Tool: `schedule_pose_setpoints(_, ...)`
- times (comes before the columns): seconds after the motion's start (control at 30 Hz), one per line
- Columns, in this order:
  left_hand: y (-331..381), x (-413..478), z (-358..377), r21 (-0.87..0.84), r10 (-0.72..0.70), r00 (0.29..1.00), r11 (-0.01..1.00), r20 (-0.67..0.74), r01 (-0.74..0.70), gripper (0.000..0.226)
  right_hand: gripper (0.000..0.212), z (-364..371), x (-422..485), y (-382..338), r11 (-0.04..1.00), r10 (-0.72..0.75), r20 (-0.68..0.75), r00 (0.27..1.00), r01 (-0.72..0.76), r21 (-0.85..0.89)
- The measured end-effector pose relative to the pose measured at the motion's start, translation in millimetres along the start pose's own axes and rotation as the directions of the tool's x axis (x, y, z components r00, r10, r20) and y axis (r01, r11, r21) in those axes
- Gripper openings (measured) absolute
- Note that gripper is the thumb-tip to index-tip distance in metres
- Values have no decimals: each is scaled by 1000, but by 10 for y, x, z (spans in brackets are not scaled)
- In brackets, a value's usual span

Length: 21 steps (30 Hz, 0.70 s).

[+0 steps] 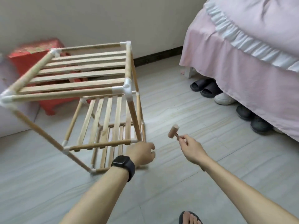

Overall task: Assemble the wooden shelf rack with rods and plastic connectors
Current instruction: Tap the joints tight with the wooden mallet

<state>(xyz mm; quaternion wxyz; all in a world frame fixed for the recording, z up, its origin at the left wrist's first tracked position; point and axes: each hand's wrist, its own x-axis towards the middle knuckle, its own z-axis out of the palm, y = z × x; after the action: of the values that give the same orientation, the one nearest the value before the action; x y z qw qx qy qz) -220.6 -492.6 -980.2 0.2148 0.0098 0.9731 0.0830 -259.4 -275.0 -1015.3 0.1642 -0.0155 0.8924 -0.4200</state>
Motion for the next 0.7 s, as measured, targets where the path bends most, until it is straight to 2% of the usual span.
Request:
schedule_pose_setpoints(0.07, -80, -326, -369, 46, 16, 997, 999, -75, -13, 37, 22, -117, -91, -467, 992, -122, -50, 991, 124, 34)
schedule_pose_setpoints(0.13, -176, -636, -699, 32, 49, 976, 999, -214, -43, 30, 22, -241, -197, -922, 967, -234, -89, 968, 242, 84)
schedule_pose_setpoints(0.2, -297, -910, -970, -16, 101, 897, 993, -430, -119, 21, 22, -374, -316, -1322, 929, -319, -122, 940, 336, 155)
schedule_pose_setpoints(0.23, -360, -1027, -1076, -4, 131, 807, 987, -576, -163, 18, 22, -433, -380, -1487, 909, -349, -137, 927, 370, 192)
schedule_pose_setpoints(0.3, -506, -1198, -1249, 75, 157, 511, 981, -845, -178, 16, 18, -535, -509, -1751, 875, -398, -173, 901, 429, 222)
schedule_pose_setpoints(0.33, -565, -1249, -1320, 80, 128, 375, 987, -918, -140, 20, 16, -570, -568, -1860, 866, -419, -198, 886, 456, 207)
schedule_pose_setpoints(0.37, -616, -1263, -1380, 58, 82, 307, 995, -948, -87, 28, 12, -592, -620, -1959, 858, -444, -221, 868, 483, 175)
schedule_pose_setpoints(0.4, -663, -1254, -1424, 35, 37, 333, 999, -942, -15, 39, 9, -599, -664, -2048, 852, -472, -236, 849, 509, 126)
schedule_pose_setpoints(0.47, -733, -1207, -1447, 42, -25, 533, 993, -846, 114, 58, 7, -578, -739, -2197, 837, -534, -233, 813, 547, -10)
schedule_pose_setpoints(0.5, -749, -1173, -1425, 47, -50, 609, 989, -792, 143, 63, 8, -569, -770, -2252, 823, -566, -212, 796, 561, -92)
schedule_pose_setpoints(0.53, -752, -1133, -1391, 30, -74, 650, 989, -756, 146, 67, 11, -567, -791, -2295, 803, -595, -182, 783, 569, -178)
schedule_pose_setpoints(0.57, -740, -1098, -1346, -5, -99, 661, 990, -744, 142, 71, 15, -576, -811, -2326, 778, -615, -142, 776, 568, -269)
schedule_pose_setpoints(0.63, -693, -1043, -1260, -61, -141, 634, 987, -760, 146, 80, 20, -629, -839, -2382, 720, -618, -64, 784, 531, -447)
schedule_pose_setpoints(0.7, -656, -1002, -1220, -60, -158, 617, 982, -771, 176, 87, 23, -724, -836, -2450, 671, -641, -46, 766, 530, -518)
